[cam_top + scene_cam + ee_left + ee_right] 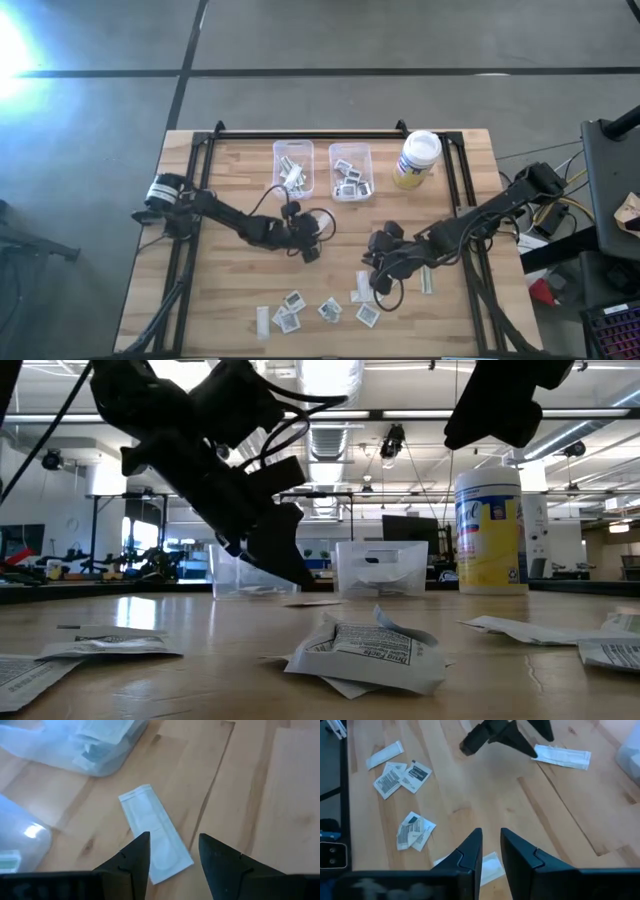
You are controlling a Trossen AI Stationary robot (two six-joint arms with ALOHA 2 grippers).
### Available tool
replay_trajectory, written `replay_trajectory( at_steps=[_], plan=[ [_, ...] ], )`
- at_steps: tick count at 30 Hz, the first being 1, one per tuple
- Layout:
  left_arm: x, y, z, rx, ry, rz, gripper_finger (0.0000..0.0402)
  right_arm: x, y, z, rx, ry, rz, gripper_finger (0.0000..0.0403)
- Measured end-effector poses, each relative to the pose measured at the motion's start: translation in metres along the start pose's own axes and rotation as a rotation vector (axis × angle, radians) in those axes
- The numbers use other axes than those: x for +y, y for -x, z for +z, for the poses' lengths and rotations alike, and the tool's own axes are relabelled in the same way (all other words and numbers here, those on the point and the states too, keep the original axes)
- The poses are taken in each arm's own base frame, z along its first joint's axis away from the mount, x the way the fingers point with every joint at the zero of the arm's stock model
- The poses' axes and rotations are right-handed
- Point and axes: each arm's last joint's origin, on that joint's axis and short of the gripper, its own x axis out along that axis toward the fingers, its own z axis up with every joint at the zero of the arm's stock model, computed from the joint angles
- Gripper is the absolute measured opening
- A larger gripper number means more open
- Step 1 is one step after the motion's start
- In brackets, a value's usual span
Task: Pick & Place First Aid Supplies
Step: Put the green bandage pack into the left transparent bin
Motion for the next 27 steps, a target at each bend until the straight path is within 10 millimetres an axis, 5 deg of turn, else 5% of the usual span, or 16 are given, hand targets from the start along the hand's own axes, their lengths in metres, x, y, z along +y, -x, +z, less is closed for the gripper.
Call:
replay_trajectory(
  at_steps=[27],
  plan=[
    [0.006, -0.011, -0.002, 0.042, -0.018, -0.063, 0.0163, 0.0, -0.001, 0.0, -0.023, -0.005, -0.005, 0.0062]
  ],
)
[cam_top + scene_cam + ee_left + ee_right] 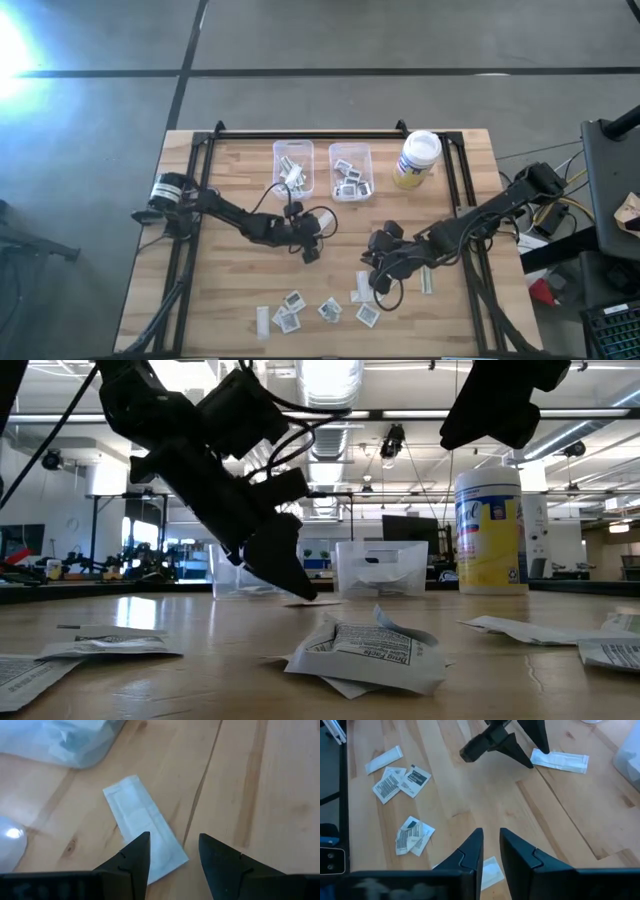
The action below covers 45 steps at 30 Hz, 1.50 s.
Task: Pick & Place First Aid Supplies
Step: Put the green bandage pack into the left transparent bin
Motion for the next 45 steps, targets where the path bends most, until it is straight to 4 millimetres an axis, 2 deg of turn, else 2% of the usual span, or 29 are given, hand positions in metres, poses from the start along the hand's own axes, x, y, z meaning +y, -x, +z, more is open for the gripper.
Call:
replay_trajectory(
  at_steps=[12, 19, 28, 35, 45],
  plan=[
    [0.01, -0.01, -0.005, 0.039, 0.013, 0.051, 0.0154, 0.0, 0.0, 0.0, 0.0, 0.0, 0.0, 0.0057],
    [0.021, -0.014, -0.004, 0.062, 0.004, 0.052, 0.0093, 0.0, 0.0, 0.0, -0.001, -0.001, 0.001, 0.0061],
    [0.024, -0.015, -0.005, 0.084, -0.034, 0.058, 0.0006, 0.0, 0.0, 0.0, -0.001, -0.001, 0.002, 0.0072],
    [0.023, -0.013, -0.005, 0.091, -0.047, 0.031, 0.0001, 0.001, 0.0, 0.001, -0.01, -0.006, 0.012, 0.0075],
    [0.0, -0.002, -0.018, 0.177, -0.192, -0.101, 0.0, -0.002, -0.003, -0.004, -0.002, -0.002, 0.006, 0.006]
  ],
)
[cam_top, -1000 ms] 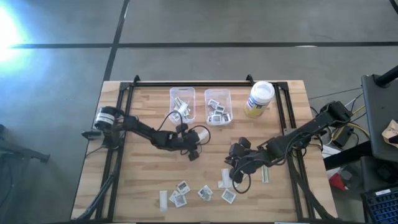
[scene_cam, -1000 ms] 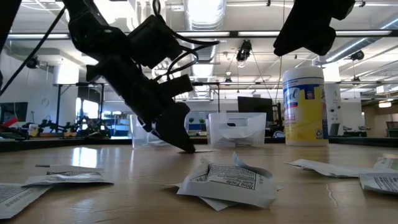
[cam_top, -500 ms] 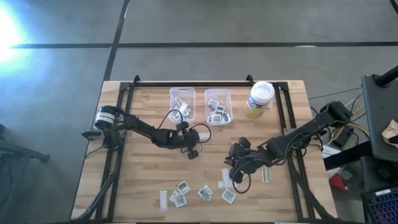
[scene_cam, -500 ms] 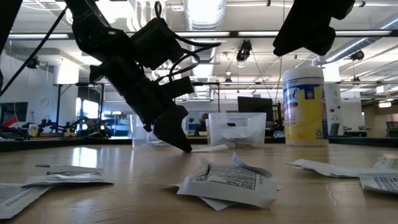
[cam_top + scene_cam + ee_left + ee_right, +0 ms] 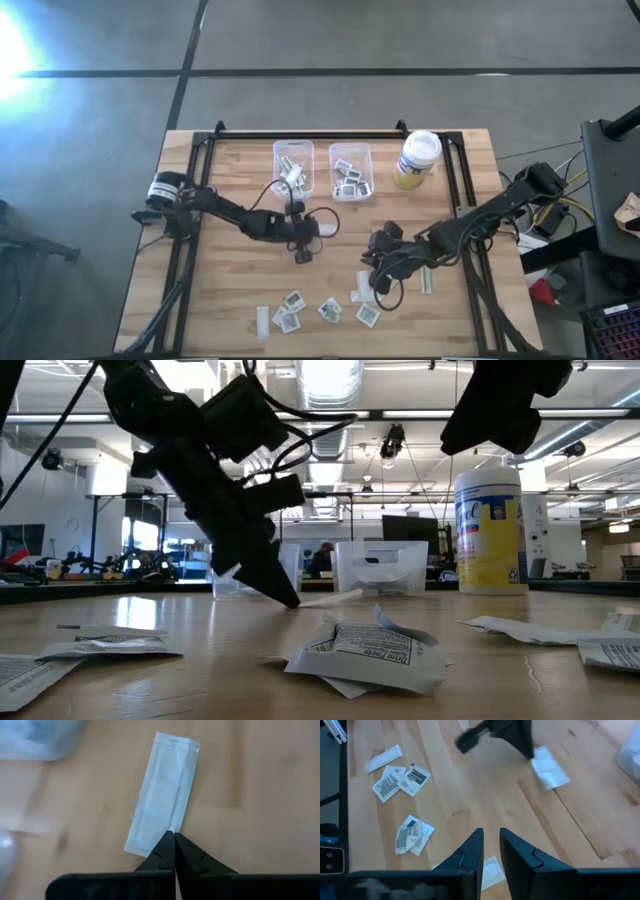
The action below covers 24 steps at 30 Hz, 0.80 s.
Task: Pick & Place First Aid Supplies
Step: Put the green bandage pack into the left transparent bin
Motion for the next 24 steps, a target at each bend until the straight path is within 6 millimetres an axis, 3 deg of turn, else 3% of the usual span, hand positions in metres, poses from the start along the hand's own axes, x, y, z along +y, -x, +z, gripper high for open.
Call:
replay_trajectory(
  at_steps=[10, 17, 24],
  plan=[
    [-0.029, 0.008, -0.006, 0.026, -0.072, -0.155, 0.0, -0.007, -0.017, -0.016, -0.103, -0.061, 0.097, 0.0066],
    [-0.033, 0.009, -0.007, 0.027, -0.063, -0.164, 0.0, -0.019, -0.028, -0.03, -0.187, -0.215, 0.163, 0.0094],
    [-0.033, 0.009, -0.007, 0.026, -0.063, -0.161, 0.0, -0.04, -0.041, -0.034, -0.189, -0.417, 0.08, 0.0138]
  ],
)
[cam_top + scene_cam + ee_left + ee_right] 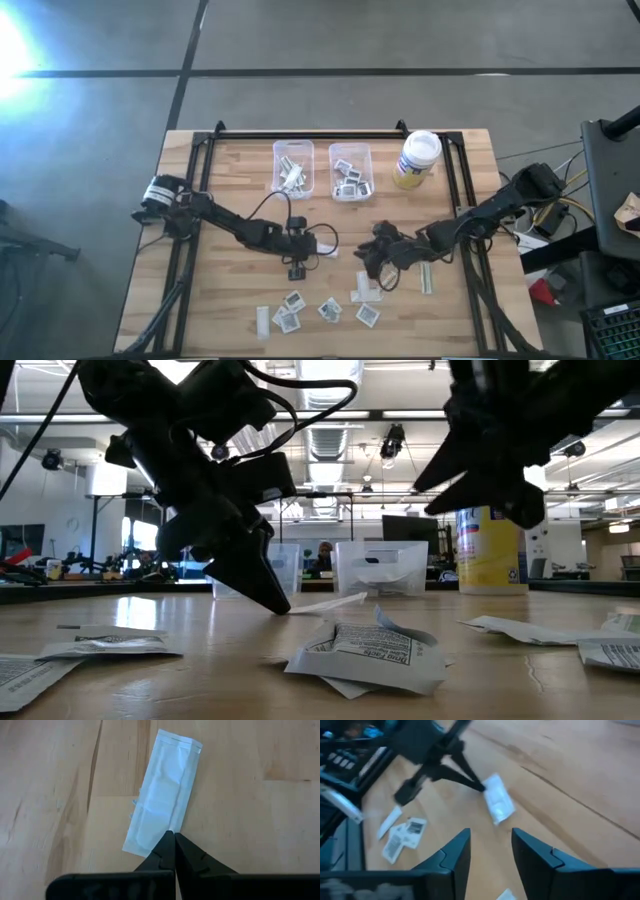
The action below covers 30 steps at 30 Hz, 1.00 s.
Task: Pick & Place First Aid Supplies
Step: Put the green bandage pack into the left transparent bin
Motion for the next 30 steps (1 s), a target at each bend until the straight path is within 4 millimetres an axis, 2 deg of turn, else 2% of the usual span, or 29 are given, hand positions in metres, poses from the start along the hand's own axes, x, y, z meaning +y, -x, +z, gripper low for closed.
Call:
replay_trajectory(
  at_steps=[10, 23, 30],
  plan=[
    [0.0, 0.0, 0.001, -0.014, -0.003, 0.002, 0.0, 0.004, -0.036, 0.004, 0.016, 0.048, -0.093, 0.015],
    [0.0, 0.0, 0.002, -0.023, -0.002, 0.008, 0.0, -0.018, -0.066, 0.006, 0.078, -0.07, -0.168, 0.0148],
    [-0.001, 0.0, 0.006, -0.061, 0.019, 0.002, 0.0, -0.021, -0.083, 0.004, 0.042, -0.102, -0.128, 0.0152]
  ],
)
